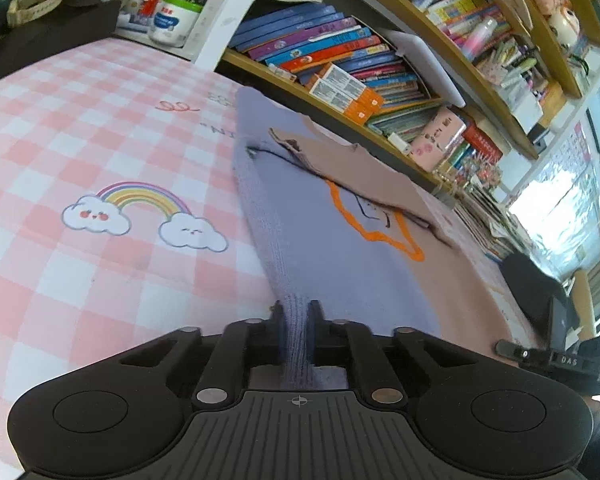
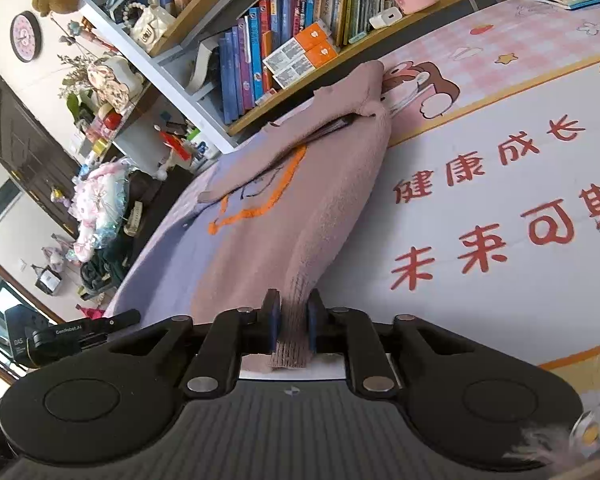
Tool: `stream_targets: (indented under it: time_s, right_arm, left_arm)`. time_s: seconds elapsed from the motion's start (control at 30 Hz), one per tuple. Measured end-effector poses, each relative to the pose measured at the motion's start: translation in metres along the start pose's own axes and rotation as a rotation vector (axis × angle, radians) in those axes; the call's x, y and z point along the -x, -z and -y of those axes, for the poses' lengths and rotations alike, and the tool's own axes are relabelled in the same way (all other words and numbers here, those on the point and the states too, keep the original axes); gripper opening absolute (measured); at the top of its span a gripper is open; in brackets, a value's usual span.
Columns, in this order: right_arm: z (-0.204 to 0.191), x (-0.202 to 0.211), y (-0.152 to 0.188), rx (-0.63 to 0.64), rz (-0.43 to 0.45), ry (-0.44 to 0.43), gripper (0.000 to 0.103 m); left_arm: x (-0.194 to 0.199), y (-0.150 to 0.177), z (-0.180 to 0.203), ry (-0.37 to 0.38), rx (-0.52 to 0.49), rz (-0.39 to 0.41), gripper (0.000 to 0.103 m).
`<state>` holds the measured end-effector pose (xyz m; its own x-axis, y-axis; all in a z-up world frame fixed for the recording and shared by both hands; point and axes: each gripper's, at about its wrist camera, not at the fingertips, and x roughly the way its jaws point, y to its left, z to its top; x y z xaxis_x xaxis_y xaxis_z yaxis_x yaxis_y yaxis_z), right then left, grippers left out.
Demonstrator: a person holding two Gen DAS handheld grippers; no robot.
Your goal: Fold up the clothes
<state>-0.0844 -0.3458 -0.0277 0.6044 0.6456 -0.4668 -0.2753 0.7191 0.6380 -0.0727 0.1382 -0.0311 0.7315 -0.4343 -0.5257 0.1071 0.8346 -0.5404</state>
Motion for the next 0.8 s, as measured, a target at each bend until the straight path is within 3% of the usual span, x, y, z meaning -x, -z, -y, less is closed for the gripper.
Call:
stream_targets:
  time_s: [0.37, 0.5, 0.63, 0.8]
  right_arm:
    - [-0.015, 0.068, 0.030, -0.052, -0.025, -0.077, 0.009]
    - [-0.029, 0.094, 0.038, -0.025, -0.001, -0.105, 0.009]
    - [-0.039, 0.121, 0.025, -0.013, 0.131, -0.182, 0.009]
    - [-0.043, 0.127, -0.006, -0.032, 0.282, -0.287, 0.009]
  left_arm:
    - [0.048, 0.055, -0.008, 0.205, 0.186, -0.034, 0.004]
    - [0.064, 0.061, 0.005, 0.252, 0.188, -0.036, 0.004]
    - [0.081, 0.053, 0.016, 0.361, 0.188, 0.056, 0.004]
    - [0.076, 0.020, 0.021, 0.505, 0.251, 0.200, 0.004]
